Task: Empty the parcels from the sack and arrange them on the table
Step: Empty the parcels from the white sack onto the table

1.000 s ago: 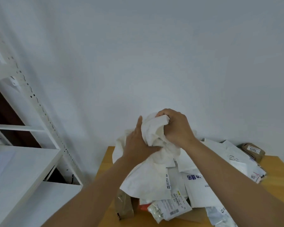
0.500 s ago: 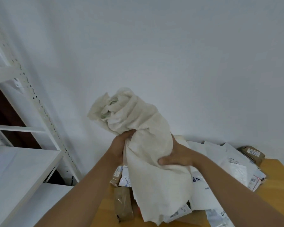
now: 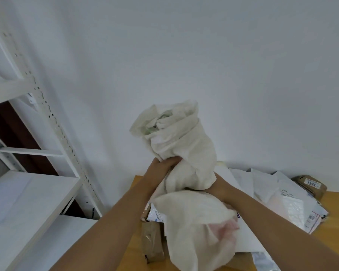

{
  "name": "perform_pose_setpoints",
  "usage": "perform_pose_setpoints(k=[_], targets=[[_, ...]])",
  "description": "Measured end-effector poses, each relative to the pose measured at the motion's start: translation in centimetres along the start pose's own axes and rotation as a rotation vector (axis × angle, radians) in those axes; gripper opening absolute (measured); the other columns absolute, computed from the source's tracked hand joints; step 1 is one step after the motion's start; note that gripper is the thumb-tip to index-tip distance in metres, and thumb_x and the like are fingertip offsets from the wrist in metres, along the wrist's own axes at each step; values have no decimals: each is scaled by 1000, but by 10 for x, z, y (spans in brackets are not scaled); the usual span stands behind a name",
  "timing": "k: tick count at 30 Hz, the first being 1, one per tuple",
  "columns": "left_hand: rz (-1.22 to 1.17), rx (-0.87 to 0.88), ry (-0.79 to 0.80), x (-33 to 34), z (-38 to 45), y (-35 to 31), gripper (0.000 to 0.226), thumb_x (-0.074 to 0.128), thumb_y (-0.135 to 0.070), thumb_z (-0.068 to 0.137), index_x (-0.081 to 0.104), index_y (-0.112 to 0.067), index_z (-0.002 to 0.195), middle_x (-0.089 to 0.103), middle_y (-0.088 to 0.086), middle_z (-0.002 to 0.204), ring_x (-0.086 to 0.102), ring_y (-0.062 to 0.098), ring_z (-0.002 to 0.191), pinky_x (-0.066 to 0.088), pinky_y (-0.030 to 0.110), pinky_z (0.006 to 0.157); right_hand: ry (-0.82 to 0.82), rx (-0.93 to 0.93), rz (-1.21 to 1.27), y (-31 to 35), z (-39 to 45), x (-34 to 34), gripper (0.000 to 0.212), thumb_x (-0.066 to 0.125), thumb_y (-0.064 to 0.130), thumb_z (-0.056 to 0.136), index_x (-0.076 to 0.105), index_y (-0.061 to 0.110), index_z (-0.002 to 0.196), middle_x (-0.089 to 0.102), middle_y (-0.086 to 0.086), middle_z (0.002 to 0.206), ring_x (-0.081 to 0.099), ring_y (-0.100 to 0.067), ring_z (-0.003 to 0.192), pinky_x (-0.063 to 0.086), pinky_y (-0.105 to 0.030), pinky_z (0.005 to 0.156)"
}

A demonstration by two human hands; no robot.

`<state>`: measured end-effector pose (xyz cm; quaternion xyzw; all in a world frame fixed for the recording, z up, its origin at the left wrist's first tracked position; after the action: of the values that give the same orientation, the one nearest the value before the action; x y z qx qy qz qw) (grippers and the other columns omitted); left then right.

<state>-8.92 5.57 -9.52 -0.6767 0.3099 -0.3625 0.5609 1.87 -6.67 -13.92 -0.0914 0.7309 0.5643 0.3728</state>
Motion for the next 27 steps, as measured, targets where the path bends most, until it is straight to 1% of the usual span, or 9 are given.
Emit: perform_pose_setpoints(k=[4,7,9,11,14,16,19,22,27], targets=[[-190,54,258,-30,-2,-5,59,73,-7,75,58,-16,131,60,14,131,57,33,120,47,41,101,-264,-21,-113,-14,-4,-37,14,66,35,79,55,30,73,66,-2,84,60,-18,80,38,-28,76],[-201,89,353,-66,-7,-24,115,90,-37,63,18,-42,152,28,4,158,35,30,141,23,55,116,-440,66,-490,-31,-9,-70,31,57,35,71,67,9,85,70,-15,89,66,-35,85,41,-32,70],[149,134,182,-77,-7,-44,131,89,-60,49,5,-54,149,13,-9,162,23,20,147,19,53,118,-487,13,-803,-31,-8,-82,25,70,22,64,66,8,84,65,-11,79,65,-35,73,49,-39,65],[792,287,78,-60,-8,-62,135,78,-77,47,-12,-58,145,-10,-19,161,-1,13,151,9,54,120,-483,-36,-999,-33,-1,-81,34,82,11,49,68,11,79,61,-10,79,62,-31,64,48,-37,55],[1624,431,141,-18,-5,-48,144,64,-89,46,-36,-44,141,-38,-8,154,-33,27,143,-14,63,112,-506,-121,-1055,-31,7,-70,46,85,7,44,72,12,87,66,-16,109,67,-39,90,52,-44,61],[1798,311,185,-16,9,-16,148,68,-84,52,-42,-37,138,-34,1,157,-28,36,143,-10,68,111,-467,-119,-952,-27,9,-67,50,83,11,53,69,13,101,67,-10,113,66,-37,104,53,-49,77],[1340,147,168,-36,20,10,139,84,-56,63,-24,-36,149,14,3,162,21,31,147,22,56,116,-495,-186,-571,-3,2,-67,32,63,25,64,55,16,93,59,1,81,63,-30,75,40,-35,64],[881,136,38,-41,12,21,95,85,-36,62,34,-29,142,57,-3,132,56,24,121,47,43,98,-464,-197,-251,11,-3,-65,36,60,30,58,47,18,90,53,4,65,55,-26,62,39,-36,58],[629,243,-241,-49,11,3,61,68,-35,56,62,-24,115,69,-7,106,65,14,100,50,32,84,-232,-113,-456,4,-8,-56,66,66,21,80,32,24,137,57,9,85,62,-22,82,44,-34,68]])
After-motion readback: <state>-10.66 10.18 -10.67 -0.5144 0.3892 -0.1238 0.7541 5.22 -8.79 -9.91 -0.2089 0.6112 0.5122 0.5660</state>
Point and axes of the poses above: each hand's wrist, its own z-axis towards the middle knuckle, its own x-axis out of the palm, y = z × x, the point moved 5 cm from there along z, towards the middle knuckle
